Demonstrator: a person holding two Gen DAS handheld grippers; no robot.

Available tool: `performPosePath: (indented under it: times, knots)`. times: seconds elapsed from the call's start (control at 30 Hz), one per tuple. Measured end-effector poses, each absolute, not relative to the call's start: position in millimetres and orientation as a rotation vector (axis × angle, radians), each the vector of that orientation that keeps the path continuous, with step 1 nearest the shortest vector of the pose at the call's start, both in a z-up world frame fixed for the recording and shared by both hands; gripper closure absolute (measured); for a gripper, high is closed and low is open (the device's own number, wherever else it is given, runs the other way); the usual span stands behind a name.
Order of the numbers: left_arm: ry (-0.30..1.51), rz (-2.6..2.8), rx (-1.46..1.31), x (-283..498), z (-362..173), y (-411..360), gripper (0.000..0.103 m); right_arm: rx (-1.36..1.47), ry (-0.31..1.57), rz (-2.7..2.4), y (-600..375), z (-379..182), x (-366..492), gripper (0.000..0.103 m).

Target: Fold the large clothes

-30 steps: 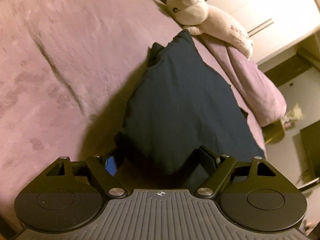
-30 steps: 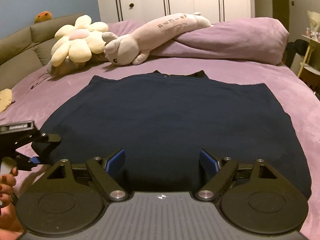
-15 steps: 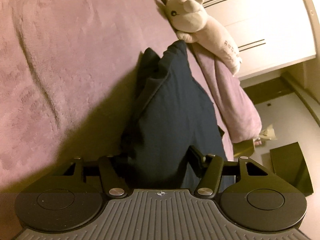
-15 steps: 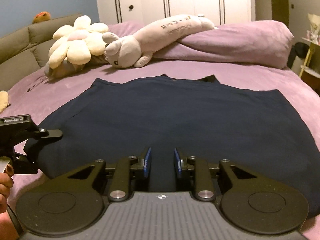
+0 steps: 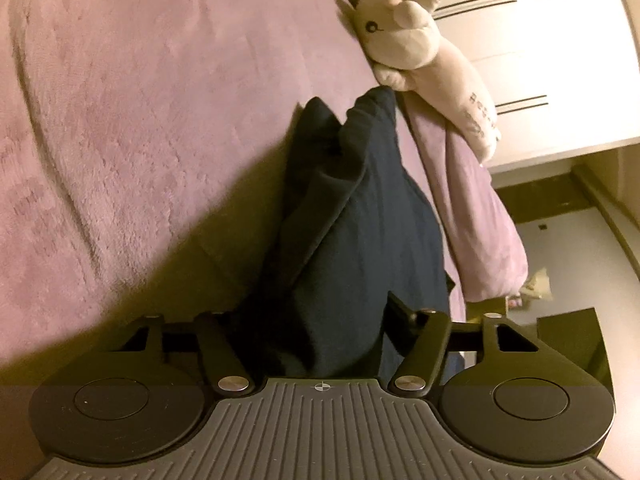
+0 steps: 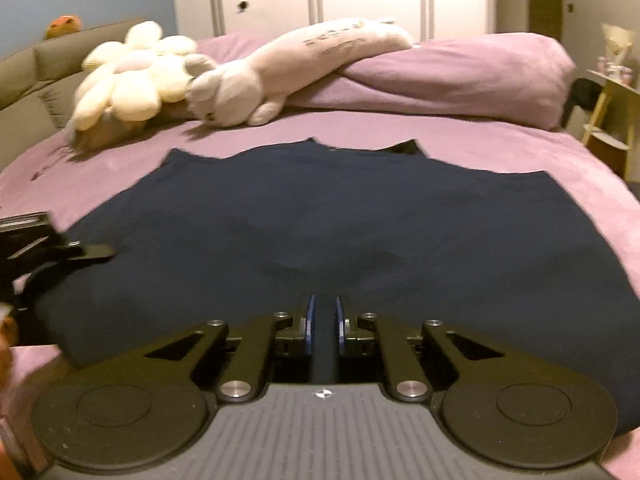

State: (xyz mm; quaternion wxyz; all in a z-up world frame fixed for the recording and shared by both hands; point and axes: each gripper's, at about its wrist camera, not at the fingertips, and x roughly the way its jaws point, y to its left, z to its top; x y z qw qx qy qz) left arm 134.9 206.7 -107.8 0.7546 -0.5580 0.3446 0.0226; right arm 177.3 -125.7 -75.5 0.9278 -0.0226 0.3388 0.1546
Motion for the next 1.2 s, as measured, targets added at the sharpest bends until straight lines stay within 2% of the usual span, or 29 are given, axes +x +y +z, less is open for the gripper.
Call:
performPosePath:
  times: [0.13, 0.33, 0.47, 0.57, 0.77, 0.93, 1.07, 1.2]
  knots:
    - [0.742, 0.043, -1.151, 136.0, -90.2, 202.4, 0.048, -0.062, 0.735, 0.301, -125.9, -88.8, 186.1, 0.098]
    - [0.705, 0.027, -1.024, 137.9, -56.8, 188.6, 0.052, -0.124, 0.728, 0.312, -118.4, -92.4, 182.8, 0.100]
    - [0.695, 0.021, -0.963, 137.6, -39.9, 183.2, 0.053, -0.102, 0.690, 0.311, -123.4, -85.2, 169.4, 0.100]
    - [0.703, 0.014, -0.933, 138.4, -36.9, 178.0, 0.053, -0.094, 0.746, 0.338, -124.4, -99.6, 173.1, 0.100]
    - [0.709, 0.036, -0.932, 134.9, -35.5, 177.9, 0.053, -0.049, 0.729, 0.341, -125.6, -87.3, 167.7, 0.100]
    - [0.718, 0.040, -0.875, 140.6, -26.6, 167.1, 0.053, -0.050, 0.769, 0.363, -125.8, -101.8, 170.2, 0.100]
    - [0.699, 0.030, -0.806, 142.6, -10.7, 153.8, 0.054, 0.038, 0.806, 0.411, -141.0, -97.1, 181.4, 0.100]
    - [0.679, 0.004, -0.748, 143.5, 8.6, 144.6, 0.055, 0.167, 0.759, 0.386, -170.9, -82.1, 174.9, 0.099]
